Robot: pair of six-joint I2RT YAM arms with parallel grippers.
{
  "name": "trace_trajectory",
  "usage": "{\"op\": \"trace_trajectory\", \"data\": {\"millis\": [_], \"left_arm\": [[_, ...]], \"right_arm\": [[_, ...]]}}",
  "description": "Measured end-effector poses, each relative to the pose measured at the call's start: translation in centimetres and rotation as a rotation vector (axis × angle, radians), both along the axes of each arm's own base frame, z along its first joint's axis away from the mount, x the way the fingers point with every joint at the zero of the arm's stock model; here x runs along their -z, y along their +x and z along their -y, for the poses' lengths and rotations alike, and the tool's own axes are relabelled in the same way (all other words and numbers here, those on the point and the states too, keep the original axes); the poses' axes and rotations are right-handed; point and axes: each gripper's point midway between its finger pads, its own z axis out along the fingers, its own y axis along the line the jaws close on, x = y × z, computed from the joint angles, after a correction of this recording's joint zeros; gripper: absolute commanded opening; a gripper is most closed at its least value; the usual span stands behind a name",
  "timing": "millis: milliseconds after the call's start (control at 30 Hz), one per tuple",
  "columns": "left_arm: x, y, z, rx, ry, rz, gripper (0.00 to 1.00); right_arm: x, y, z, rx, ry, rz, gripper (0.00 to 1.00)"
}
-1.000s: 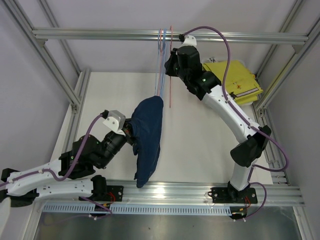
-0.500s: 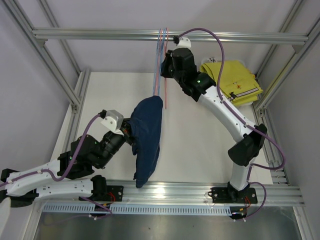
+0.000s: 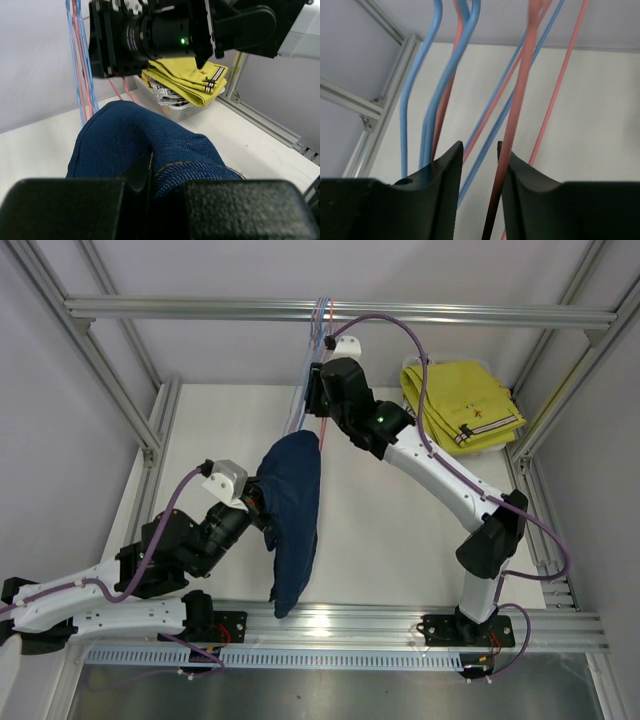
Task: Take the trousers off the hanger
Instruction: Place the hanger at the clothesline.
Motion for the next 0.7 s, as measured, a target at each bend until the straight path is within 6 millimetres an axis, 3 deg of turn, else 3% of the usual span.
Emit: {"op": "trace_trajectory", "data": {"millis": [133,267,433,600,700], "left_arm": [[0.0,0.0,0.0,0.002,0.000,0.001,0.10],[0.1,-0.1,0.3,0.011,0.006,0.001,0.10],[0.4,-0.1,0.9,0.024,0.021,-0.001,0.10],[0.8,-0.1,1.3,0.027,0.036,-0.005,0.10],[1.1,0.0,1.4,0.027,0.050,-0.009,0.10]], "right_arm": [[2.1,-1.7,0.2,-0.005,-0.052,-0.028,0.52],[3.0,-4.2,1.4,0.000,-0.081,-0.036,0.58],[2.5,-8.3,4.1,0.012,-0.090,-0.010,0.62],[0.2,-13.1,6.2,-0.001,-0.054,0.047,0.66],[-0.1,-15.9,7.6,-0.014,-0.044,0.070,0.70]]}}
